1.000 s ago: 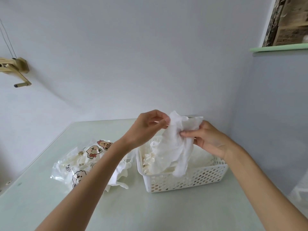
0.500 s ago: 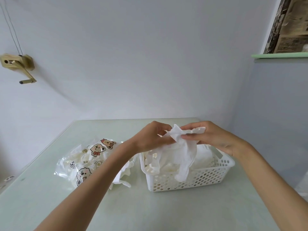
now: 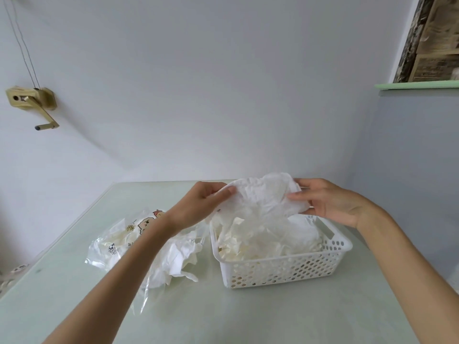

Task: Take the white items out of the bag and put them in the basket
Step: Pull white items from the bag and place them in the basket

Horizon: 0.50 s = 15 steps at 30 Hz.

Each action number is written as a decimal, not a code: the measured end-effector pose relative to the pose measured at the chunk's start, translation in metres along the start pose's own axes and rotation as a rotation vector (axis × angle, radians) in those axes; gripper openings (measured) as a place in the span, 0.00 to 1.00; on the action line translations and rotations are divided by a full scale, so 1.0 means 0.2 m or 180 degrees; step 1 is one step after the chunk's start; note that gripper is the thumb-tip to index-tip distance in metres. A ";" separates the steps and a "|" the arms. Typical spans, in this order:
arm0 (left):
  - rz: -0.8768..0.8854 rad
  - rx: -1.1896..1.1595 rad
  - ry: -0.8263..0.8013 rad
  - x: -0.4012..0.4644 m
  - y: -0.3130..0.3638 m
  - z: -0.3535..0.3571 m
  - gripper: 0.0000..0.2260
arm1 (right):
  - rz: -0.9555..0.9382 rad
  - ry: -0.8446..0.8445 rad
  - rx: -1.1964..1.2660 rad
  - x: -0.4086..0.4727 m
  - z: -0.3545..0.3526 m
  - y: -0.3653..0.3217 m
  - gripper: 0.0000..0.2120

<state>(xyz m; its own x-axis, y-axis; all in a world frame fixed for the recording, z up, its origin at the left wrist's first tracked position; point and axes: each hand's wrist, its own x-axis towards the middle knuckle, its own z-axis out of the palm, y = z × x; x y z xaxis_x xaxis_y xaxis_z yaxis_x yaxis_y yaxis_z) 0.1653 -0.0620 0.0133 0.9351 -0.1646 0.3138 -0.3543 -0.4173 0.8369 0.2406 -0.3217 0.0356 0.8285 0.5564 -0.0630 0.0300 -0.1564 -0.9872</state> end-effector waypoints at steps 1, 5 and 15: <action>-0.0010 0.0146 -0.0035 -0.01 0.02 -0.02 0.16 | 0.0107 -0.0158 -0.0069 0.00 0.01 0.01 0.21; -0.0057 0.0309 -0.0081 -0.02 0.07 -0.05 0.16 | 0.0051 -0.0120 -0.0105 0.04 0.12 0.05 0.15; 0.0252 0.1015 0.0721 0.08 -0.06 0.10 0.12 | -0.0972 0.1752 -0.0034 0.10 0.15 0.19 0.20</action>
<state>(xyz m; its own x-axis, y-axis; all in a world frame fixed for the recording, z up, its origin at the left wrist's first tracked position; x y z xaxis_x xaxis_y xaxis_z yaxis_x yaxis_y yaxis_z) 0.1844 -0.0773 -0.0006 0.8701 -0.0209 0.4925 -0.3763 -0.6737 0.6361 0.2413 -0.2912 -0.0072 0.9481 0.0760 0.3089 0.3139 -0.0666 -0.9471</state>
